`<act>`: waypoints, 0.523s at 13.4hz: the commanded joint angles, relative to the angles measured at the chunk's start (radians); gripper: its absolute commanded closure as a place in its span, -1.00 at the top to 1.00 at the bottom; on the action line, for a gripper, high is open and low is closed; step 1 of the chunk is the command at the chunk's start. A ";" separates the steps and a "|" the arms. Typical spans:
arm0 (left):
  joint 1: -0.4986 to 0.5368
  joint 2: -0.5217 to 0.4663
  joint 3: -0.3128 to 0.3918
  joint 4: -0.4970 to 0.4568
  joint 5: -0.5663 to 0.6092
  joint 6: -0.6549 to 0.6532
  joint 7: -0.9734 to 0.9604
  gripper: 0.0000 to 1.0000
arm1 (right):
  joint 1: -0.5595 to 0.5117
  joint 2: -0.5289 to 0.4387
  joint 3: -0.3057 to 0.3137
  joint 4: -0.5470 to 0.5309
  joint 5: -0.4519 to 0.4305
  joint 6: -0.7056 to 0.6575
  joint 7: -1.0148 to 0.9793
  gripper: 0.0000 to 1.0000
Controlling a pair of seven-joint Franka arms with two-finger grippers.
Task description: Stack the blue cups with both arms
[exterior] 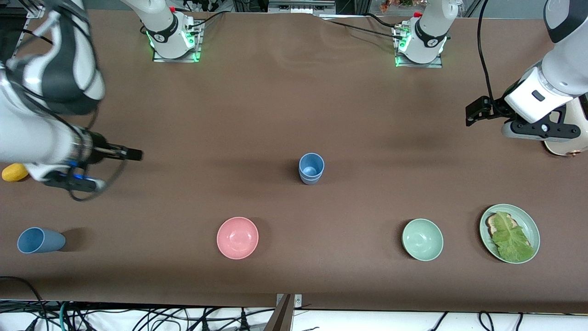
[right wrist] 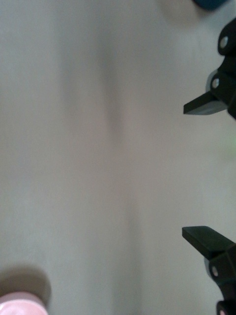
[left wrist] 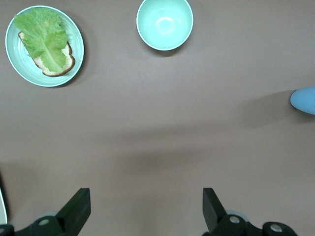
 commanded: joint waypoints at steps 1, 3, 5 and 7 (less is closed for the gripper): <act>0.000 -0.024 -0.002 -0.021 -0.006 0.011 0.003 1.00 | -0.069 -0.223 0.082 -0.206 -0.057 0.054 -0.063 1.00; 0.000 -0.024 -0.003 -0.021 -0.006 0.011 0.003 1.00 | -0.103 -0.289 0.110 -0.223 -0.058 0.043 -0.058 1.00; 0.000 -0.024 -0.003 -0.020 -0.006 0.010 0.005 1.00 | -0.174 -0.336 0.180 -0.221 -0.059 0.029 -0.067 1.00; 0.000 -0.026 -0.003 -0.021 -0.006 0.008 0.006 1.00 | -0.205 -0.352 0.210 -0.211 -0.055 -0.034 -0.078 1.00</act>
